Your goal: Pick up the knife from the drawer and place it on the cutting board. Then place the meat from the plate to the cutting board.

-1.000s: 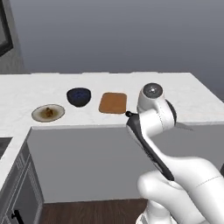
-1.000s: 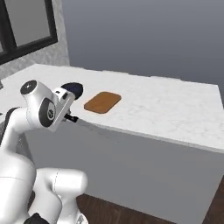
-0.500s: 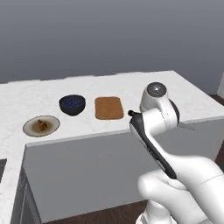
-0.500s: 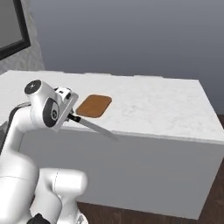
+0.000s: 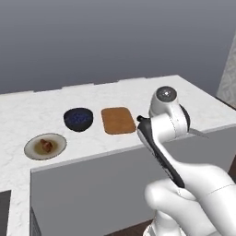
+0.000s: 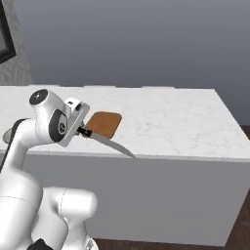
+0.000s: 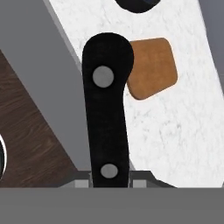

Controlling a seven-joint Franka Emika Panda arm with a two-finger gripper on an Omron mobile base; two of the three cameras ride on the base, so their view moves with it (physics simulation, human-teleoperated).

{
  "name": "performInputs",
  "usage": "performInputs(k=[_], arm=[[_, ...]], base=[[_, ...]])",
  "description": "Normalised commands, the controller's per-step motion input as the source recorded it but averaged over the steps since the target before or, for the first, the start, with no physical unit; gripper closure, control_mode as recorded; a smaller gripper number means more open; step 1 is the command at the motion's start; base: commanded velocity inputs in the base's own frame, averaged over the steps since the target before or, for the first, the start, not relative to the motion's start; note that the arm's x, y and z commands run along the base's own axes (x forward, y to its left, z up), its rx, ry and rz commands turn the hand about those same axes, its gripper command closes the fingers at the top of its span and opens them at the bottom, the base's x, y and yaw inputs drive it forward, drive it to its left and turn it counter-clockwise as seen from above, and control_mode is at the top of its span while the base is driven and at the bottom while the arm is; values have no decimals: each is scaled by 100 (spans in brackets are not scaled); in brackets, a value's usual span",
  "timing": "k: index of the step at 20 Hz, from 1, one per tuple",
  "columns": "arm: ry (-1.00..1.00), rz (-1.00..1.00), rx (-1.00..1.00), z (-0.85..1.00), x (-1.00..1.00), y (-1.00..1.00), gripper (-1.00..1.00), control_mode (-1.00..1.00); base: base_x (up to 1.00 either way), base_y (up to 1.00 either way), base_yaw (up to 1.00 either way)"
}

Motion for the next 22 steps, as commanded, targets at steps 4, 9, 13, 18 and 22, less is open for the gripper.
performInputs(k=[4, 9, 13, 18, 22], arm=[[0, 0, 0, 0, 0, 0, 100, 100], [0, 0, 0, 0, 13, 0, 100, -100], [0, 3, -3, 0, 83, 35, 100, -100], [5, 35, -12, 0, 96, 32, 100, -100], [9, 71, -18, -2, 33, -11, 100, -100]], base=[[49, 0, 0], [37, 0, 0], [0, 0, 0], [0, 0, 0], [0, 0, 0]])
